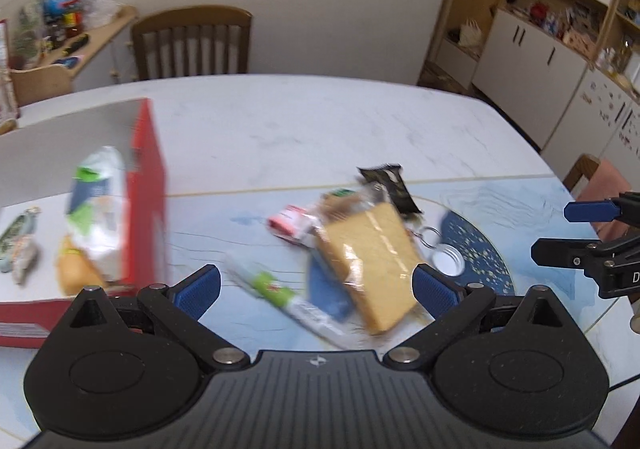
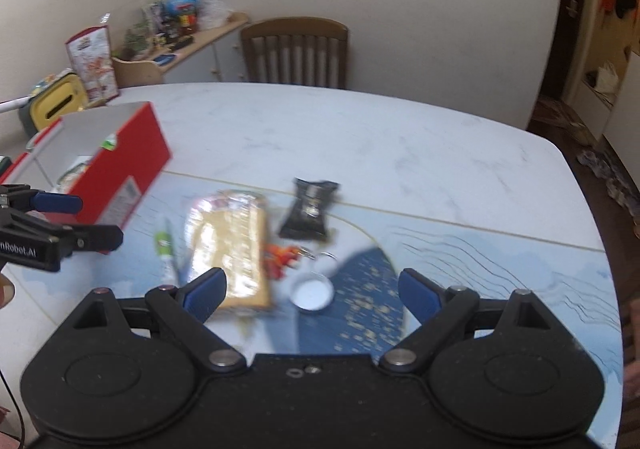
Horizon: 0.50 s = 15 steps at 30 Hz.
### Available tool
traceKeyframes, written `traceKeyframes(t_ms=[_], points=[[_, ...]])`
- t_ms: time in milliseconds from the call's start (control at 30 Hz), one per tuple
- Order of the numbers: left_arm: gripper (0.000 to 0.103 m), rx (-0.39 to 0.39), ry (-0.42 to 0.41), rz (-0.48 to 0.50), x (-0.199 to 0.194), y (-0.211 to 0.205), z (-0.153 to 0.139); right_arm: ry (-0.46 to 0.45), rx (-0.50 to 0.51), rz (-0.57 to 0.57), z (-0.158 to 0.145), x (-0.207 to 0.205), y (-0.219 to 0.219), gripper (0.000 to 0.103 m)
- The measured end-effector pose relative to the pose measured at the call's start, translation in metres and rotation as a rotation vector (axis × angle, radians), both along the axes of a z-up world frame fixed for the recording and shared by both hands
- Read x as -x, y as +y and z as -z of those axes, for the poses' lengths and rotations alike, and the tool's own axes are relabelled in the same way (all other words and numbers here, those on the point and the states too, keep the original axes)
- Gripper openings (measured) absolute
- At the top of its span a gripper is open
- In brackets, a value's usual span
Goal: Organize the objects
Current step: 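Move both grippers back toward the bagged bread and snack packet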
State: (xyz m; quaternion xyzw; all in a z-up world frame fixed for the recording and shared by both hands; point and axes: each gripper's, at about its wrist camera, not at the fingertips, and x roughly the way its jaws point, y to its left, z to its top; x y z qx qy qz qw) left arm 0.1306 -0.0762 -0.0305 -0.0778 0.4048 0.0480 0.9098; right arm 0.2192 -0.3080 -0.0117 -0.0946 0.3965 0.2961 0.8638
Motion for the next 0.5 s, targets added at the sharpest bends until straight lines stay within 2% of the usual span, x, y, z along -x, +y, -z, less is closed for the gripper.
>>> traceKeyframes(t_ms=[367, 500], points=[[0.103, -0.039, 0.107, -0.027, -0.058, -0.042, 0.040, 0.032, 0.061, -0.023, 0.037, -0.010, -0.018, 0.093], [0.103, -0.027, 0.141, -0.052, -0.075, -0.049, 0.049, 0.040, 0.071, -0.053, 0.047, -0.014, -0.016, 0.093]])
